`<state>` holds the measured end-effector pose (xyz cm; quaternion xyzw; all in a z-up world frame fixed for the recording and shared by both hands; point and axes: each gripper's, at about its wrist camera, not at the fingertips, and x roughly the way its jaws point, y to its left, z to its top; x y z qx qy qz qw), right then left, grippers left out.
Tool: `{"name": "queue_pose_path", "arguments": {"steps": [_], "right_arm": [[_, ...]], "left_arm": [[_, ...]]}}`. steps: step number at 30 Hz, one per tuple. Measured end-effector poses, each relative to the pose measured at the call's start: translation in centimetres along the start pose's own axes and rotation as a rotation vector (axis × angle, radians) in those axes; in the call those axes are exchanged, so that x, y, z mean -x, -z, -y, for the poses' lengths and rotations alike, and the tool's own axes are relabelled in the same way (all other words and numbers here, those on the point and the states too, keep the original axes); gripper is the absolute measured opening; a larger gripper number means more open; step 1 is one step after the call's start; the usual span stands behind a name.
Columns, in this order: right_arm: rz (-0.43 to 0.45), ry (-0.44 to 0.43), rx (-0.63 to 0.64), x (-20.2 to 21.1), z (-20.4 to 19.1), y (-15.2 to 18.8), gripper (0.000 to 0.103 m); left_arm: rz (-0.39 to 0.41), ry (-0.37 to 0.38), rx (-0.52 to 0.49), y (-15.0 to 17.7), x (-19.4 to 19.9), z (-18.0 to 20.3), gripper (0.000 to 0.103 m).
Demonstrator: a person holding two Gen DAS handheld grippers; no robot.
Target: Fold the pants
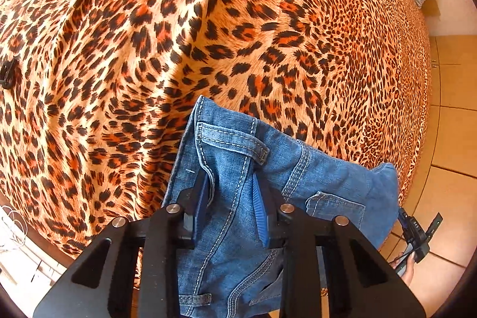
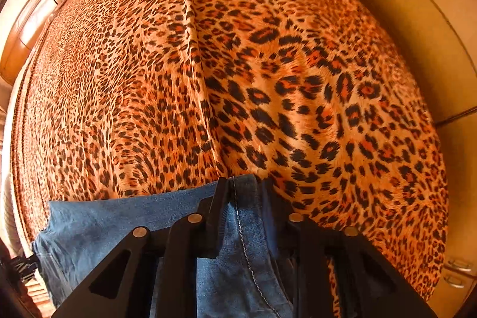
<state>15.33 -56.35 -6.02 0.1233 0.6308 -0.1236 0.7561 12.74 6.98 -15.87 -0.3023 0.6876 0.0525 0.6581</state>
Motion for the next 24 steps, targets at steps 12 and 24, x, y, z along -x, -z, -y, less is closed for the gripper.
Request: {"name": "queue_pose_path", "arguments": {"steps": [12, 24], "right_arm": [[-0.079, -0.344, 0.583, 1.5, -23.2, 3.4, 0.055], [-0.162, -0.157, 0.832, -1.5, -29.0, 4.8, 0.001]], "left_arm": [[-0.037, 0.106, 0.016, 1.0, 1.1, -2.1, 0.051], [-0.062, -0.024, -0.086, 3.2, 1.4, -2.1, 0.041]]}}
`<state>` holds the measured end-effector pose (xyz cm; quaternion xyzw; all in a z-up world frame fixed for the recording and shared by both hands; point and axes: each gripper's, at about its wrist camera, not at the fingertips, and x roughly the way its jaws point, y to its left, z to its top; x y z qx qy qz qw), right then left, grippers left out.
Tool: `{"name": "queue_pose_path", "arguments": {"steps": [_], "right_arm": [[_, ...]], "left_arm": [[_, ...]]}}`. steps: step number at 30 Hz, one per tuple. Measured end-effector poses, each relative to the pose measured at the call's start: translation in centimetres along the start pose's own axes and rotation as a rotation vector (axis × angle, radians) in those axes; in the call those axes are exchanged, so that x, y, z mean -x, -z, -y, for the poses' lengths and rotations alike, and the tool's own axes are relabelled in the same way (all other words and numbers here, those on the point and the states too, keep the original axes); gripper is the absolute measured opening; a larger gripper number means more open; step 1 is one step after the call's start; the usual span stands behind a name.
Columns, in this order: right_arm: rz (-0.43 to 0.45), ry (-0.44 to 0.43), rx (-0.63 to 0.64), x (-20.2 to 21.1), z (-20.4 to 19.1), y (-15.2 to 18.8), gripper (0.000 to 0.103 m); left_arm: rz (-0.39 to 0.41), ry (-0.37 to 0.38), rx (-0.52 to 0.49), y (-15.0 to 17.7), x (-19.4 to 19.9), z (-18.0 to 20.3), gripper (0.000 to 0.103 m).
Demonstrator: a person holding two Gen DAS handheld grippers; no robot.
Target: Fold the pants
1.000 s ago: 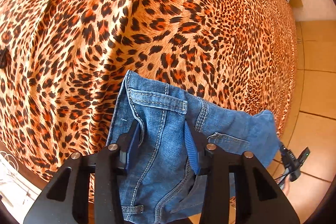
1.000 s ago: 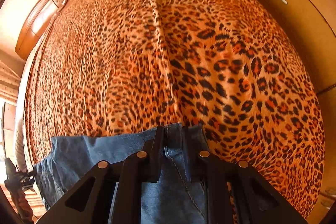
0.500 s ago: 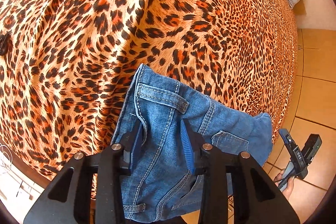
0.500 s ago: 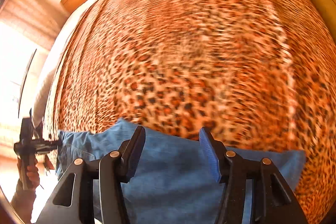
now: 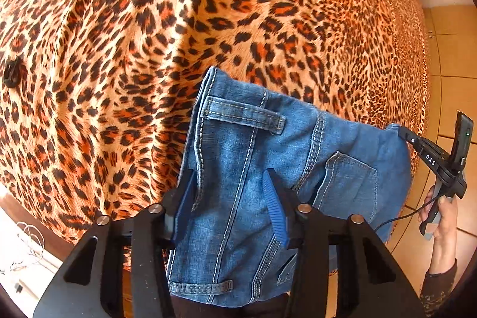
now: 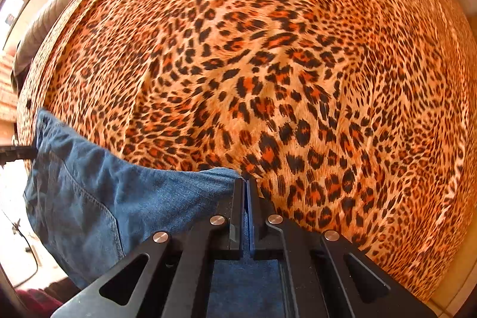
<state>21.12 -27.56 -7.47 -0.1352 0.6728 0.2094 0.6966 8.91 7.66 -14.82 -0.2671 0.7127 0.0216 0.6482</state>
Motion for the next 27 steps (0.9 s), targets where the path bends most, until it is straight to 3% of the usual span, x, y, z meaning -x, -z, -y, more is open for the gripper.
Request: {"name": "queue_pose_path", "arguments": {"steps": [4, 5, 7, 8, 11, 14, 17, 18, 20, 23, 25, 27], "right_arm": [[0.056, -0.022, -0.096, 1.4, 0.5, 1.3, 0.008], [0.081, -0.052, -0.143, 2.3, 1.2, 2.2, 0.009], [0.142, -0.130, -0.255, 4.0, 3.0, 4.9, 0.026], [0.168, -0.173, -0.321, 4.8, 4.1, 6.7, 0.035], [0.214, -0.258, -0.500, 6.8, 6.4, 13.2, 0.039], [0.203, -0.235, -0.668, 8.2, 9.0, 21.0, 0.041], [0.188, -0.194, -0.876, 9.3, 12.5, 29.3, 0.046], [0.185, -0.179, -0.944, 9.3, 13.3, 31.9, 0.052], [0.176, -0.143, -1.054, 8.9, 14.5, 36.3, 0.054], [0.176, -0.179, -1.181, 6.4, 15.5, 39.7, 0.054], [0.224, -0.214, -1.240, 5.2, 15.7, 40.5, 0.053], [0.302, -0.238, -1.256, 4.7, 15.8, 40.4, 0.033]], "left_arm": [[0.056, 0.049, 0.018, 1.3, 3.3, -1.9, 0.041], [0.063, 0.074, 0.019, 2.0, 4.2, -2.5, 0.047], [0.053, 0.148, 0.035, 4.0, 5.2, -3.7, 0.065], [0.047, 0.185, 0.044, 5.3, 5.4, -4.2, 0.071], [-0.001, 0.287, 0.083, 9.0, 4.3, -5.6, 0.073], [-0.049, 0.366, 0.158, 11.3, 1.6, -6.1, 0.073], [-0.081, 0.357, 0.207, 11.9, -0.6, -6.4, 0.073], [-0.088, 0.344, 0.207, 11.7, -1.0, -6.0, 0.073], [-0.085, 0.308, 0.189, 11.3, -1.3, -5.0, 0.072], [-0.073, 0.269, 0.145, 10.7, -1.2, -3.5, 0.072], [-0.067, 0.233, 0.115, 10.5, -1.2, -2.6, 0.072], [-0.051, 0.172, 0.082, 10.3, -0.8, -1.6, 0.067]]}}
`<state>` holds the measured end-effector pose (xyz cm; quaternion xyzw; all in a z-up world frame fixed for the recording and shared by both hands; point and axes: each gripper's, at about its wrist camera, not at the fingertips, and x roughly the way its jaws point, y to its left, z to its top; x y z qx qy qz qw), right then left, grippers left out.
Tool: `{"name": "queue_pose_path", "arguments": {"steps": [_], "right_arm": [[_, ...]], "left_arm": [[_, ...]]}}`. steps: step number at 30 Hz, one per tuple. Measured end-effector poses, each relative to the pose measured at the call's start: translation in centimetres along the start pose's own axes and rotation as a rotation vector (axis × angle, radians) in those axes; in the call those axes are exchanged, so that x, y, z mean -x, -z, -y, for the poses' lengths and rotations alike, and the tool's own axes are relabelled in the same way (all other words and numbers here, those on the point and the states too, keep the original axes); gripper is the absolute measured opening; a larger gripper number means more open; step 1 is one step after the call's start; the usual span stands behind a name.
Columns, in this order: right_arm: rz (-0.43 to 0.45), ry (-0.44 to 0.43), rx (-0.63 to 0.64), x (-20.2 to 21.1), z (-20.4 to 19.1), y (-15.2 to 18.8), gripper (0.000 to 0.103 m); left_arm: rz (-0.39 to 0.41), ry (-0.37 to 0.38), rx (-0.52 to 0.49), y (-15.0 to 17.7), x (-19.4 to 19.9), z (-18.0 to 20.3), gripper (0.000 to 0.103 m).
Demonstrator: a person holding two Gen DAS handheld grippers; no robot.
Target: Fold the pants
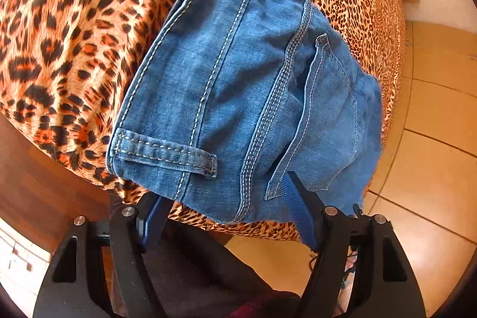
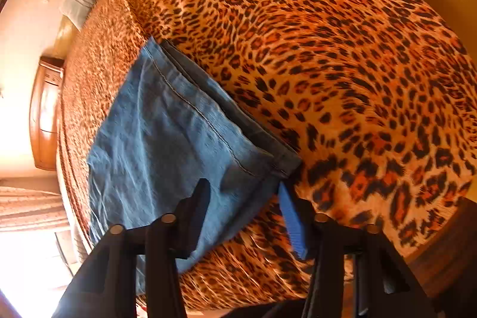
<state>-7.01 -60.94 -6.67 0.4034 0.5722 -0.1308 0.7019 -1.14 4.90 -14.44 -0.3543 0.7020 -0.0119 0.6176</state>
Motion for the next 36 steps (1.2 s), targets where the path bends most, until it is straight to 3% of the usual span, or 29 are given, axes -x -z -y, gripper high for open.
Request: {"name": "queue_pose_path", "arguments": {"steps": [1, 2, 4, 8, 12, 16, 18, 20, 22, 25, 30, 36], "right_arm": [[0.005, -0.013, 0.000, -0.3, -0.1, -0.2, 0.007], [0.007, -0.038, -0.012, -0.1, -0.2, -0.2, 0.006], [0.055, -0.088, 0.008, 1.8, -1.0, 0.5, 0.005], [0.018, -0.037, 0.010, 1.1, 1.3, 2.0, 0.006], [0.004, -0.067, -0.075, -0.4, 2.8, 2.4, 0.015], [0.013, -0.056, -0.046, 1.0, 2.4, 2.1, 0.029], [0.056, -0.090, -0.091, 2.7, 3.4, 2.0, 0.044], [0.096, -0.099, -0.134, 3.9, 4.4, 2.1, 0.051], [0.118, -0.119, -0.167, 4.4, 5.2, 2.1, 0.052], [0.111, -0.146, -0.201, 3.5, 5.5, 2.4, 0.052], [0.102, -0.186, -0.224, 1.2, 5.3, 3.7, 0.052], [0.110, -0.312, -0.242, -1.3, 4.0, 4.0, 0.052]], "left_arm": [[0.017, -0.033, -0.016, -0.1, 0.3, 0.3, 0.053], [0.036, -0.056, -0.040, 0.0, 0.7, 0.8, 0.042], [0.082, -0.099, -0.080, 0.5, 1.5, 0.9, 0.033], [0.061, -0.163, -0.056, 0.4, -0.7, -2.1, 0.027], [0.049, -0.168, -0.083, 0.3, 0.5, -2.4, 0.027], [-0.004, -0.153, -0.176, 1.6, 2.8, -3.2, 0.029], [-0.005, -0.151, -0.239, 2.6, 4.7, -3.5, 0.032], [0.030, -0.172, -0.319, 3.2, 6.6, -2.6, 0.045], [0.086, -0.226, -0.405, 3.1, 7.7, -0.5, 0.055], [0.111, -0.228, -0.533, 1.8, 7.2, 5.3, 0.060], [0.016, -0.168, -0.729, 0.3, 2.5, 17.8, 0.063], [-0.108, -0.240, -1.034, 3.2, -5.1, 32.5, 0.063]]}}
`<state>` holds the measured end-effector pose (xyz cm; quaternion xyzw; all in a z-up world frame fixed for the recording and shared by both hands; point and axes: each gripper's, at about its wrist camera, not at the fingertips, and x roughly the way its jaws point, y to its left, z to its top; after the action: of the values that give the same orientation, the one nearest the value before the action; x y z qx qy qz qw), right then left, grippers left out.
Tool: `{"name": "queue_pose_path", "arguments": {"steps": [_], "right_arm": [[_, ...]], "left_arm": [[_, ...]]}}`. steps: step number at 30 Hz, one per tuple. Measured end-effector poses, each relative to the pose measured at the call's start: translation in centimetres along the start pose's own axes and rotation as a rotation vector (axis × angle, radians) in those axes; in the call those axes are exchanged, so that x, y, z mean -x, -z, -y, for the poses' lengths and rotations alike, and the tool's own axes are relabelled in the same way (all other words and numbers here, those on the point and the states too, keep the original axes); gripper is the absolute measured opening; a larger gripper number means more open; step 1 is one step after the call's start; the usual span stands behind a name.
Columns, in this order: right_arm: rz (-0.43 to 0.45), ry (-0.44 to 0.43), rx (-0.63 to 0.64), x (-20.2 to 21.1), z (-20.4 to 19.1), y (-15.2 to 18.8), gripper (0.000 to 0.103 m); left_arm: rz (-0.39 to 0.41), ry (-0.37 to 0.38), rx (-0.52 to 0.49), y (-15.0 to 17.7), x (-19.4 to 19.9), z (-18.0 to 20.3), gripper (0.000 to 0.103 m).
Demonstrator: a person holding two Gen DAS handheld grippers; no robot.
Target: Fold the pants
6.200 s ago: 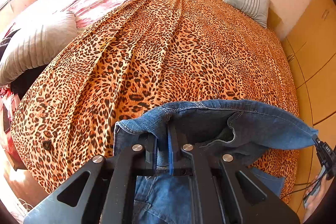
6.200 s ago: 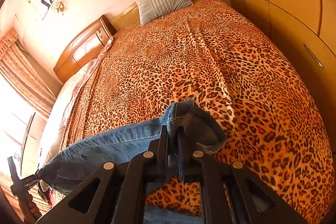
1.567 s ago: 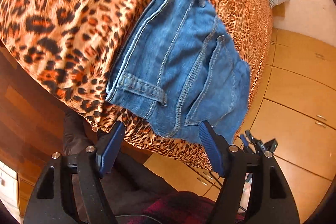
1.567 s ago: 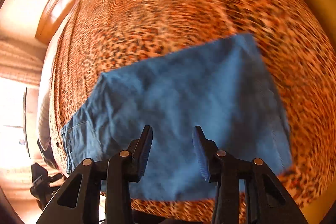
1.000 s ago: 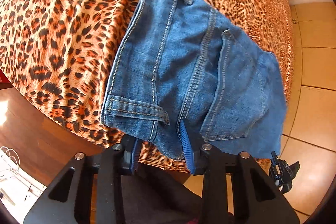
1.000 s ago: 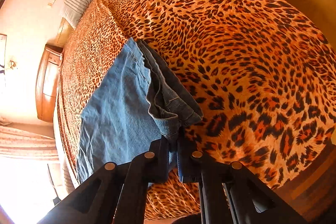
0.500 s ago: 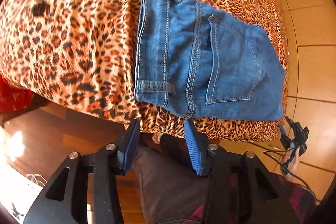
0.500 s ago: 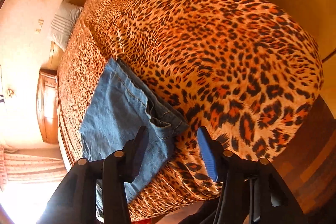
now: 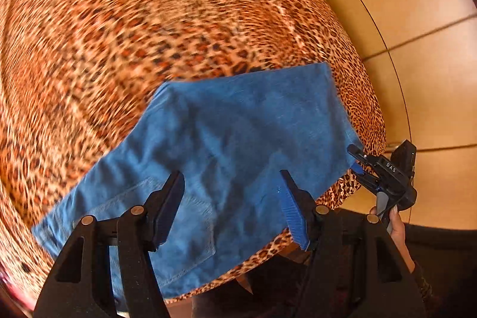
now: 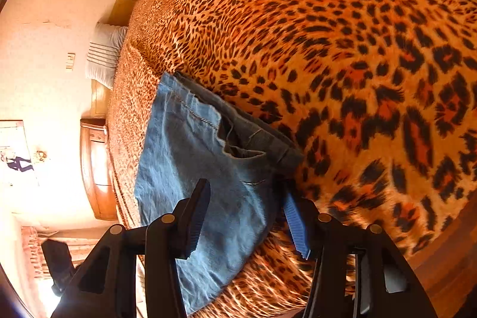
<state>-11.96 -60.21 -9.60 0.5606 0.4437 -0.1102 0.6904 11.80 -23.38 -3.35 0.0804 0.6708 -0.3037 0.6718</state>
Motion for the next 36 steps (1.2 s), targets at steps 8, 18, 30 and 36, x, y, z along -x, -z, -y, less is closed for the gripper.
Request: {"name": "queue_pose_path", "arguments": {"steps": [8, 18, 30, 36], "right_arm": [[0.001, -0.106, -0.022, -1.0, 0.7, 0.2, 0.052], [0.168, 0.123, 0.096, 4.8, -2.2, -0.5, 0.055], [-0.310, 0.072, 0.943, -12.9, -26.1, 3.8, 0.057], [-0.453, 0.222, 1.240, -22.3, -33.0, 10.0, 0.059]], "left_arm": [[-0.117, -0.015, -0.129, -9.8, -5.5, 8.1, 0.063], [-0.025, -0.073, 0.022, -9.5, -1.2, -2.7, 0.063], [0.041, -0.034, 0.748, 12.1, 3.6, -30.4, 0.063], [0.042, 0.069, 0.900, 19.4, 1.7, -33.6, 0.063]]}}
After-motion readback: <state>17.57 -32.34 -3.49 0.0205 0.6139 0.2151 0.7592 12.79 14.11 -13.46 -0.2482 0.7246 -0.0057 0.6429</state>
